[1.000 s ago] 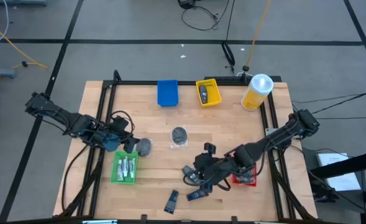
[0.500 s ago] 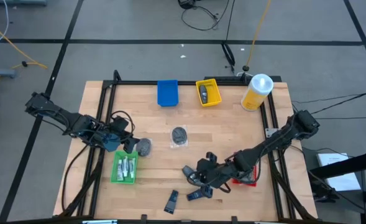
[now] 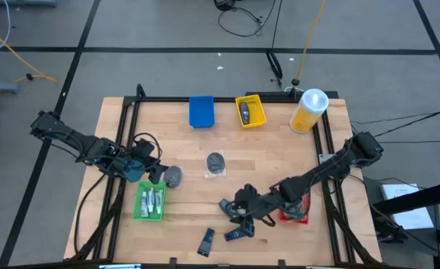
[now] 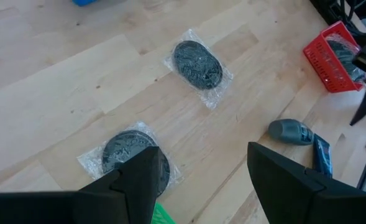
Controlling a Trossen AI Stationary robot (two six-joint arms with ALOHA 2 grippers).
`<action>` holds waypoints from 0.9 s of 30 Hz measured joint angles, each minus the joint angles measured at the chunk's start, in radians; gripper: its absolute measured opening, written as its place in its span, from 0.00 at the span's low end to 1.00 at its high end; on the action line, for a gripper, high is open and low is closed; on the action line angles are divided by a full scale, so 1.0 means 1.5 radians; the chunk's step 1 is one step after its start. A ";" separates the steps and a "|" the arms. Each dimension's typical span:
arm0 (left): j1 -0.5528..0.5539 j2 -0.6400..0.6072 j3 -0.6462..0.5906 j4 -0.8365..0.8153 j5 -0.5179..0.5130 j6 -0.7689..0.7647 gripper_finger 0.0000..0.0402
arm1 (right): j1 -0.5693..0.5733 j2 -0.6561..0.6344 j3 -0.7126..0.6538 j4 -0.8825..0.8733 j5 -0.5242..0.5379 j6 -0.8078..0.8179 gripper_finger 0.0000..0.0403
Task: Pick & Place Travel size toiletries
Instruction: Put the black deodorant into the yellow bin
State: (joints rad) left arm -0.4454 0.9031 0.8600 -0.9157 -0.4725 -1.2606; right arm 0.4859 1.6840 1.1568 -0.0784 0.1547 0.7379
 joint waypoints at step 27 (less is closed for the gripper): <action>0.000 0.000 0.000 -0.001 -0.013 0.059 0.59 | -0.045 0.114 0.260 -0.291 -0.151 0.001 0.41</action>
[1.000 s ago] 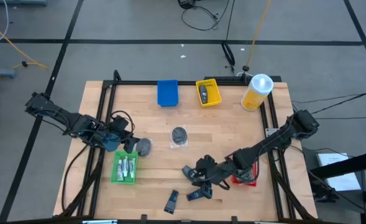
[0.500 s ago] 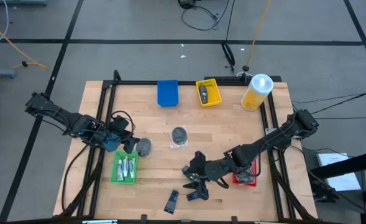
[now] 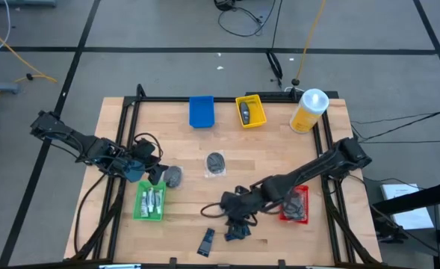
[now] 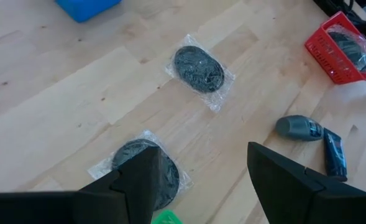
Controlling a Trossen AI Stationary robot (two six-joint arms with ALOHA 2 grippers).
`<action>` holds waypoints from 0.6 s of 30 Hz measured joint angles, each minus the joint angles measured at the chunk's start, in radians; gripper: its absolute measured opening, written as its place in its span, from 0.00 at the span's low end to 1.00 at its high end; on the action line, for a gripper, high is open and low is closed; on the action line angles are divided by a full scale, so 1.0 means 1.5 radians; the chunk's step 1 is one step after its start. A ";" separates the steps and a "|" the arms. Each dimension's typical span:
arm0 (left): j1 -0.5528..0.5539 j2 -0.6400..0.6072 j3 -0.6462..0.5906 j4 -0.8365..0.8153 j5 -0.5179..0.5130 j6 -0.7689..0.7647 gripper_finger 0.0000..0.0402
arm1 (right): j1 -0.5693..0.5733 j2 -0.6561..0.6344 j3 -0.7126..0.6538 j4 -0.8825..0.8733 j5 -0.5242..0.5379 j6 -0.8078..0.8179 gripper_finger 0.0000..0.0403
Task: Pick & Place Travel size toiletries
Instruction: Put the black deodorant into the yellow bin
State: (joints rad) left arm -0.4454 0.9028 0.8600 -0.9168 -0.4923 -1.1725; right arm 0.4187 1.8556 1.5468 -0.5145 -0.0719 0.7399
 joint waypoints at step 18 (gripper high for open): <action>0.000 0.000 0.000 -0.010 -0.005 0.024 0.59 | 0.007 0.034 -0.005 -0.077 0.161 0.105 0.26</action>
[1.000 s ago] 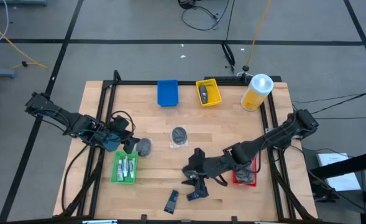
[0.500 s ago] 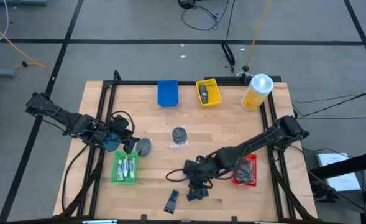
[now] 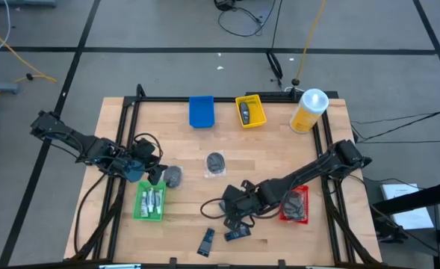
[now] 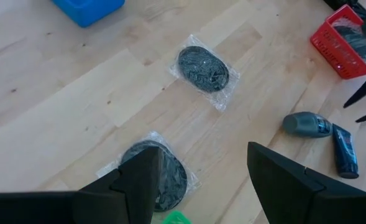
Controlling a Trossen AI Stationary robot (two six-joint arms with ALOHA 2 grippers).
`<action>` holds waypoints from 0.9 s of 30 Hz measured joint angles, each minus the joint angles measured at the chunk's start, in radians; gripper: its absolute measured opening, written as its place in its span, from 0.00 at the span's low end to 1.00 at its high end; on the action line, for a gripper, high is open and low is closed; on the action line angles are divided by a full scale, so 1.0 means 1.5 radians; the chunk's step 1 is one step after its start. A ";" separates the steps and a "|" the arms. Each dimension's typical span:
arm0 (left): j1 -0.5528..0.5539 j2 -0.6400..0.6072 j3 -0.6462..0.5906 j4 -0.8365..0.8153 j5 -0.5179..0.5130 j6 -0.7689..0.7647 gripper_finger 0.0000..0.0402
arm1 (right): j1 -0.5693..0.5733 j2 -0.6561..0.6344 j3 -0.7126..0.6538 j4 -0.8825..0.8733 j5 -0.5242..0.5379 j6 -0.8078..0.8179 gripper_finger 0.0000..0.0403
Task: Pick & Place Travel size toiletries
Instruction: Put the black deodorant into the yellow bin
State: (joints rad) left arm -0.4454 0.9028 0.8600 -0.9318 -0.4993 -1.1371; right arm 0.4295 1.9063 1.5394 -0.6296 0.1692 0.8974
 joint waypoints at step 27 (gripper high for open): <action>0.000 0.000 0.000 -0.001 -0.018 0.022 0.59 | 0.004 -0.002 -0.149 0.345 -0.149 0.189 0.51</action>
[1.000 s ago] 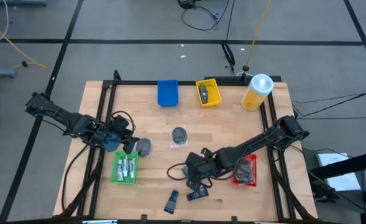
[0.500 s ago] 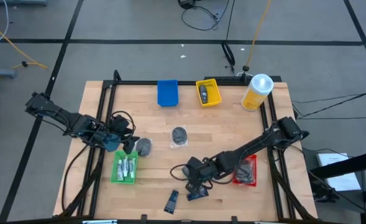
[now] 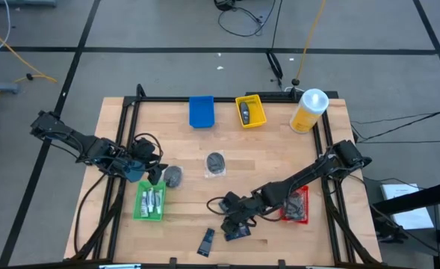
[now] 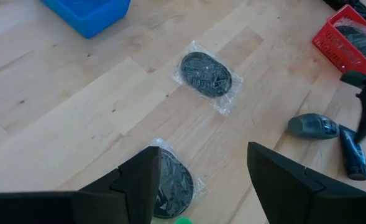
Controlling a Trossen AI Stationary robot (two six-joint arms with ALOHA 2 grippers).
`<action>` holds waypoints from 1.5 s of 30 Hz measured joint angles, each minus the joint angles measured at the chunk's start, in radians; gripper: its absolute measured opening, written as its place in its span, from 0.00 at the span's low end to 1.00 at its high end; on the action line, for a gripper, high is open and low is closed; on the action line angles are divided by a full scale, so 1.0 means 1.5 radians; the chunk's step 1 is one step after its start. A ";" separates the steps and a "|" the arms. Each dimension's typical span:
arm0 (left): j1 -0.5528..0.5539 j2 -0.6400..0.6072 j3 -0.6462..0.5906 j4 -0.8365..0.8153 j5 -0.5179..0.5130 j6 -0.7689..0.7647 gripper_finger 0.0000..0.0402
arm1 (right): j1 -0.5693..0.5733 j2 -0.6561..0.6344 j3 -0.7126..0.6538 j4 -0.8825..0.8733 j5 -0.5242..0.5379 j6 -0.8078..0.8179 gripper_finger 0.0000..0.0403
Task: Pick & Place Travel size toiletries
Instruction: Put the black deodorant into the yellow bin
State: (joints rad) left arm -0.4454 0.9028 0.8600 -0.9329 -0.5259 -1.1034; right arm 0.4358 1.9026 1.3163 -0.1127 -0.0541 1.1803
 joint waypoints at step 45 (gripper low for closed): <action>0.049 0.000 0.000 0.000 -0.011 0.004 0.59 | 0.012 -0.021 -0.011 -0.161 0.083 -0.173 0.37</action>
State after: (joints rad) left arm -0.3714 0.9031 0.8597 -0.9335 -0.5423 -1.0969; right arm 0.4531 1.8709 1.2998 -0.3546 0.0709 0.9214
